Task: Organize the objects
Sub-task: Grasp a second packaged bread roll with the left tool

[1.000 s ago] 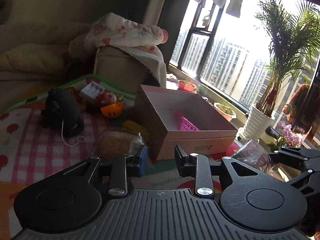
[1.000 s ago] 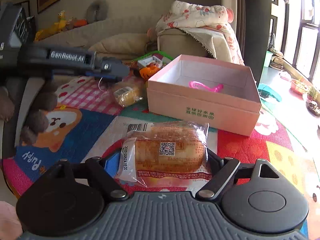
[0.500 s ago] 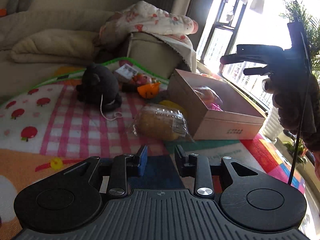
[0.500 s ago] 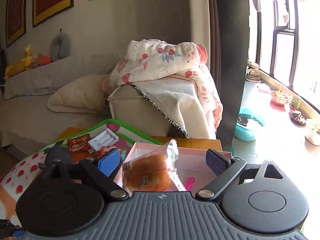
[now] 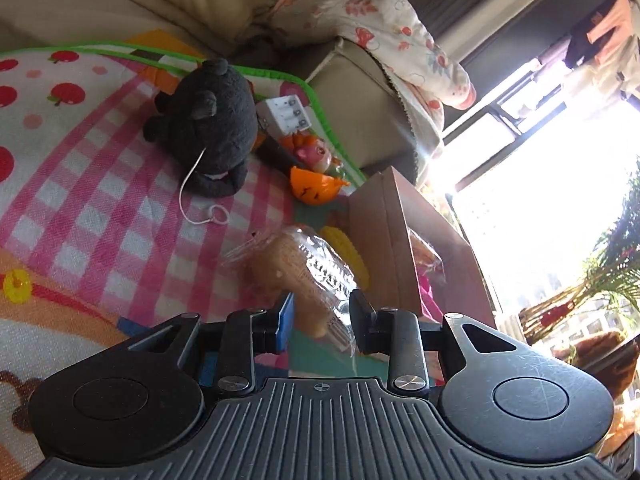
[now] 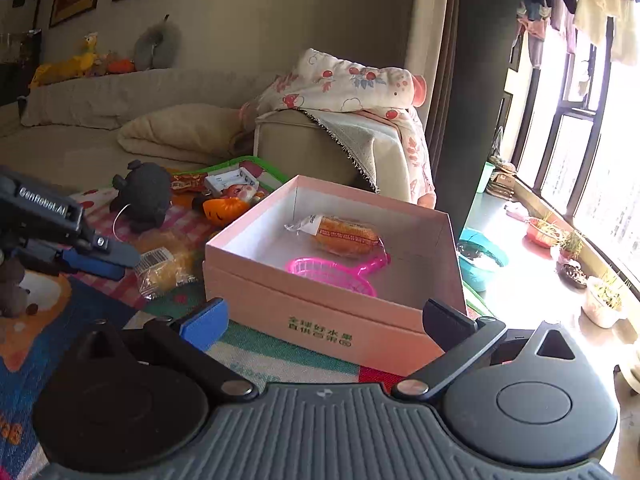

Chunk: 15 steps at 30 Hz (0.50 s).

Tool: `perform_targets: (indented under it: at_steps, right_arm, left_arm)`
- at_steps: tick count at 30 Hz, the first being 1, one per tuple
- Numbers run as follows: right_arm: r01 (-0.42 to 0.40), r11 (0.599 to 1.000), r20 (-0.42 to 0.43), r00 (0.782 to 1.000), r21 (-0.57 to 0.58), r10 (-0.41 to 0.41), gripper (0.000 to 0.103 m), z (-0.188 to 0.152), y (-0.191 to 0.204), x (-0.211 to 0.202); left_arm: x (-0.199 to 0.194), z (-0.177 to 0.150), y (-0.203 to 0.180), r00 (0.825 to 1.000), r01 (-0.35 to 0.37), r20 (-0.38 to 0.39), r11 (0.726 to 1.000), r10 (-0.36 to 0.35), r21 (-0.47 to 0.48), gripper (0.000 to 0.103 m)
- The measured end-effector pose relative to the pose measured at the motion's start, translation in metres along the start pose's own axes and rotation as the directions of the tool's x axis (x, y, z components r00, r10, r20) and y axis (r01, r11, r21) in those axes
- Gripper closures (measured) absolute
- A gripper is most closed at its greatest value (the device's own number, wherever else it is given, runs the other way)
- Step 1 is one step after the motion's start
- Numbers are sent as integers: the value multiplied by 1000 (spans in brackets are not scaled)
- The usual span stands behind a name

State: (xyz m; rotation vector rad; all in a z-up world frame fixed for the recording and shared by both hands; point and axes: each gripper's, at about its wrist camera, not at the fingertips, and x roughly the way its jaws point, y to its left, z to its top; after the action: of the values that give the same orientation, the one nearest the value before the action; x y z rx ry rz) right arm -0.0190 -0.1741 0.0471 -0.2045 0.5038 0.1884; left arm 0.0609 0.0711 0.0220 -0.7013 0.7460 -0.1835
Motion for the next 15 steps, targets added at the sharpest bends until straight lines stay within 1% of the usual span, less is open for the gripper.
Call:
perform_targets:
  at_steps: [2, 4, 6, 8, 9, 12, 14, 15]
  right_arm:
    - [-19, 1000, -25, 1000, 14, 19, 0, -10, 4, 4]
    - [-38, 999, -53, 998, 38, 40, 0, -20, 6, 9]
    - [-40, 999, -67, 997, 29, 42, 0, -22, 9, 12]
    - [-52, 998, -43, 998, 39, 53, 0, -23, 9, 9]
    - [-55, 998, -48, 997, 37, 57, 0, -24, 9, 9]
    - [-57, 998, -50, 997, 39, 59, 0, -25, 9, 9]
    - [-53, 997, -52, 997, 47, 56, 0, -24, 8, 9]
    - [-52, 997, -51, 997, 53, 55, 0, -24, 6, 9]
  left_arm:
    - [13, 9, -1, 999, -44, -5, 999, 44, -31, 69]
    - [25, 16, -2, 997, -72, -11, 996, 72, -50, 57]
    - [35, 23, -7, 995, -97, -4, 995, 97, -39, 56]
    - [45, 27, -16, 992, -124, 16, 992, 124, -5, 56]
    - [49, 27, -20, 990, -138, 25, 990, 137, 15, 55]
    - [61, 21, -35, 980, -199, 49, 975, 195, 100, 49]
    - [62, 15, -41, 975, -220, 78, 962, 210, 163, 48]
    - [61, 13, -41, 975, -218, 87, 958, 205, 186, 49]
